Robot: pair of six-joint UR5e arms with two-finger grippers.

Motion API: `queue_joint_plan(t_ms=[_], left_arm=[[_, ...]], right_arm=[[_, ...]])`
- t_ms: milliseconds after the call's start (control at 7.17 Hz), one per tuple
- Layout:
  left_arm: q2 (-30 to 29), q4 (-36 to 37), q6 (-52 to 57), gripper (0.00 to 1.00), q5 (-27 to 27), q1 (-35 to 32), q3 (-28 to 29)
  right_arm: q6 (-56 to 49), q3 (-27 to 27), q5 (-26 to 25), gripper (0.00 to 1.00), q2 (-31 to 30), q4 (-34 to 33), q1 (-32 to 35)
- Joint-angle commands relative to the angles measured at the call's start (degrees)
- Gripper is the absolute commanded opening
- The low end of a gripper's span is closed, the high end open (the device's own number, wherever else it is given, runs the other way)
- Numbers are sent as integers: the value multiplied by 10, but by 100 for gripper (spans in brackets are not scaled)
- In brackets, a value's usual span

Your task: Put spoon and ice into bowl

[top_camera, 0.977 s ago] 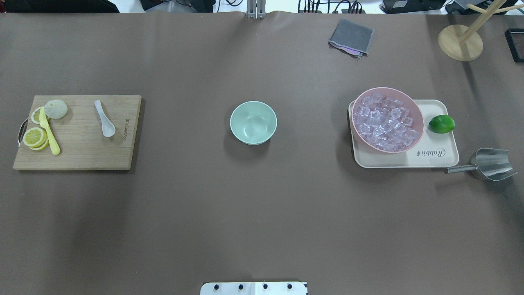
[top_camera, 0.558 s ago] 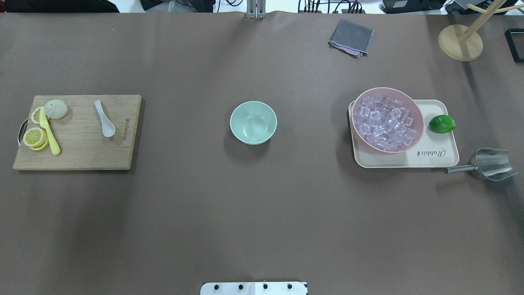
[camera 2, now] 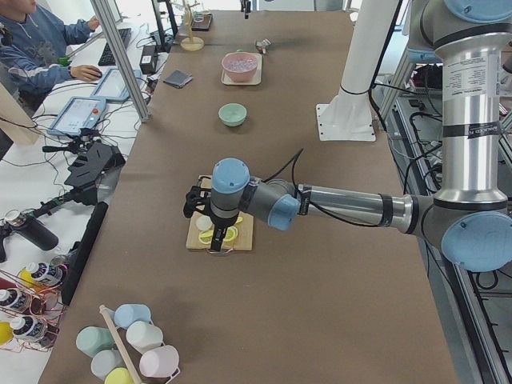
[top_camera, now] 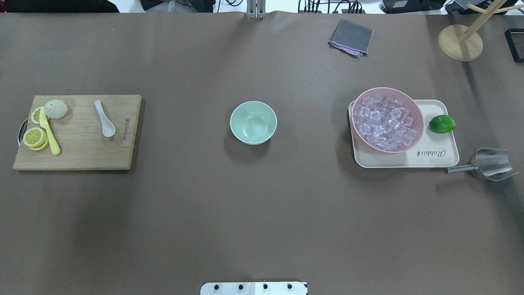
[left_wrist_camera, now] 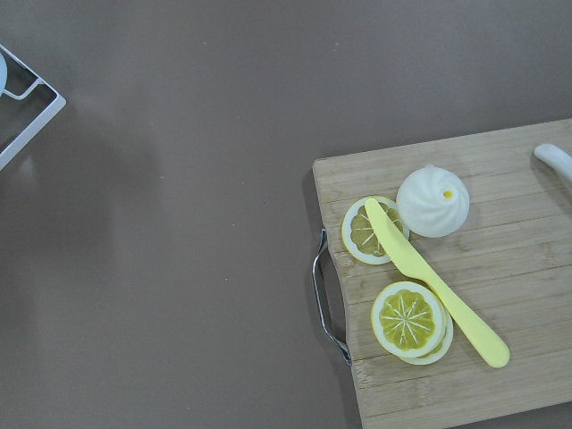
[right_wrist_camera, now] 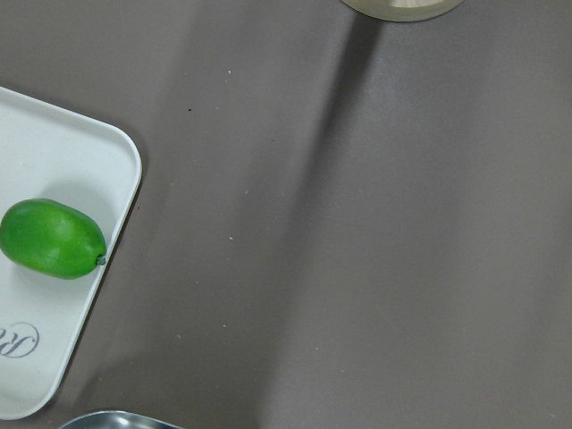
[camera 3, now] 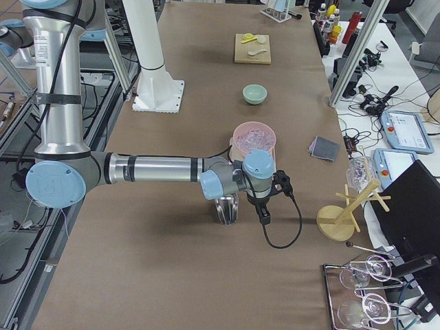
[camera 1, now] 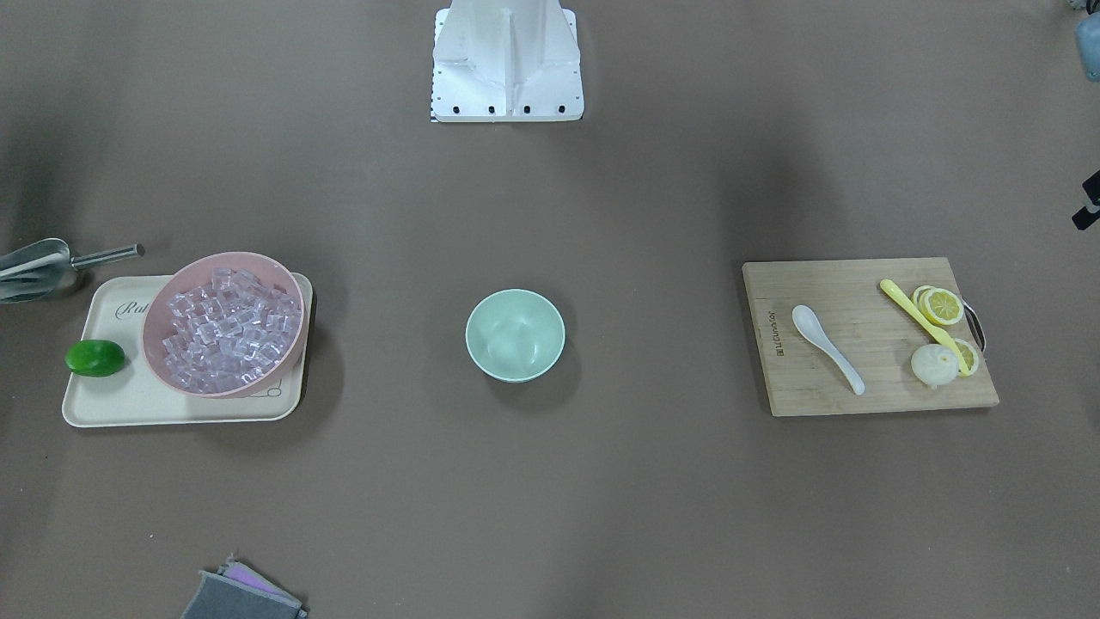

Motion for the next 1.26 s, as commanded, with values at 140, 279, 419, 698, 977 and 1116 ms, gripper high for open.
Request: queue_joint_plan(t_ms=[140,279,419,698,977,1116], left_arm=[[-65,3,-124,97,0,64,-1],[-81,0,-217,97,-4,84,2],[-115,3,-278,97,2,127,13],[-166,4,-373,97,93,205,34],[-211,3,-375,97,104,231,110],[-222,2,-392,97,131,260,124]], right_arm=[[2,3,29,100,20,-1,-2],[44,7,34,100,35,0,-6],[125,36,29,100,42,1,-24],[217,70,28,100,54,1,-53],[279,84,27,100,74,1,-82],[313,88,27,100,86,1,-99]])
